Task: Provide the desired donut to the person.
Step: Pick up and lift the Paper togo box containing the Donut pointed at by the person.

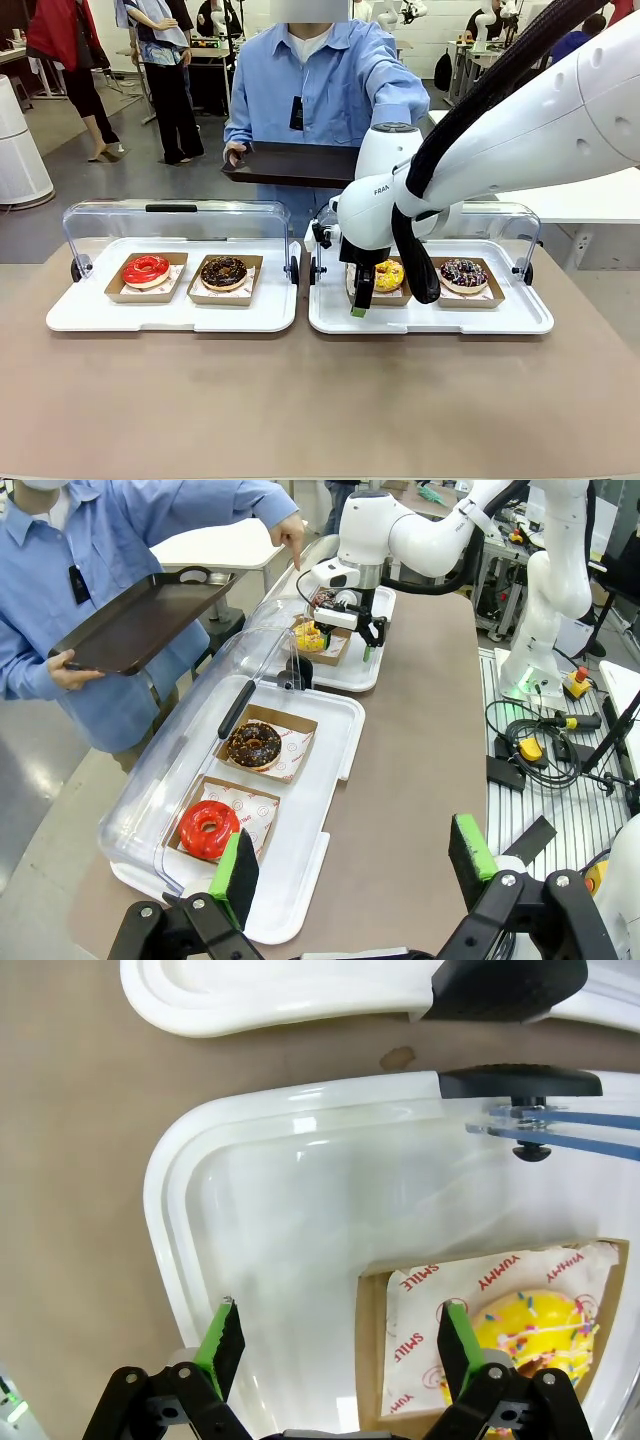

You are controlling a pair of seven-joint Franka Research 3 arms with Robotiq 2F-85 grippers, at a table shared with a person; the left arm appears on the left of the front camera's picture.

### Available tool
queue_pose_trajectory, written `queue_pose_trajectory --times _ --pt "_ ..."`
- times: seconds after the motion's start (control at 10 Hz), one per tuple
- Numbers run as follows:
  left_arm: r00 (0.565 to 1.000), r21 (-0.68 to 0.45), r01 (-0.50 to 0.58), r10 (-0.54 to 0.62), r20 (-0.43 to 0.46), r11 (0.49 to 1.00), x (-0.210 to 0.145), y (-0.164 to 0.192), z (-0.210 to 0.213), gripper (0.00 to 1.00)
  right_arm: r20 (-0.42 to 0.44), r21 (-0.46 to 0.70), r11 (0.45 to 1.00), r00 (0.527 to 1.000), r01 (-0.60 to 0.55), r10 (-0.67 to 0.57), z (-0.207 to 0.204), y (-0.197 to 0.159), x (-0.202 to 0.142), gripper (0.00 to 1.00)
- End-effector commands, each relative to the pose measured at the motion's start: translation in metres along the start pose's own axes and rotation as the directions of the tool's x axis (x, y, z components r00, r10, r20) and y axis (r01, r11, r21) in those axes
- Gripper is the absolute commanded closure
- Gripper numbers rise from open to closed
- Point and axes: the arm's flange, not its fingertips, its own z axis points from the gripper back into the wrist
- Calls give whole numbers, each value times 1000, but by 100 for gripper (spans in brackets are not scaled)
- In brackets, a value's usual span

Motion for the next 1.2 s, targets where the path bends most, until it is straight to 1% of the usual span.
queue_pose_trajectory --times 0.0,0.3,0.6,0.7,0.8,0.9,1.0,1.1 --pt "1000 -3 7 -7 6 1000 0 -1 2 0 -2 -22 999 999 -41 41 -5 -5 0 0" --pt "1000 -3 7 -7 6 1000 0 -1 2 0 16 -14 996 996 -90 90 -7 -8 -1 0" --pt "1000 -3 7 -7 6 1000 0 -1 2 0 11 -8 995 995 -101 102 -9 -10 -2 0" --pt "1000 -3 7 -7 6 1000 0 -1 2 0 9 -10 993 993 -115 115 -9 -10 -3 58" --pt "1000 -3 7 -7 6 1000 0 -1 2 0 10 -13 993 993 -121 122 -9 -9 -2 59" --pt "1000 -3 7 -7 6 1000 0 -1 2 0 12 -14 992 992 -122 122 -9 -9 -3 100" --pt "1000 -3 7 -7 6 1000 0 -1 2 0 13 -15 992 992 -123 124 -10 -9 -3 65" --pt "1000 -3 7 -7 6 1000 0 -1 2 0 12 -12 992 992 -127 128 -10 -9 -3 100"
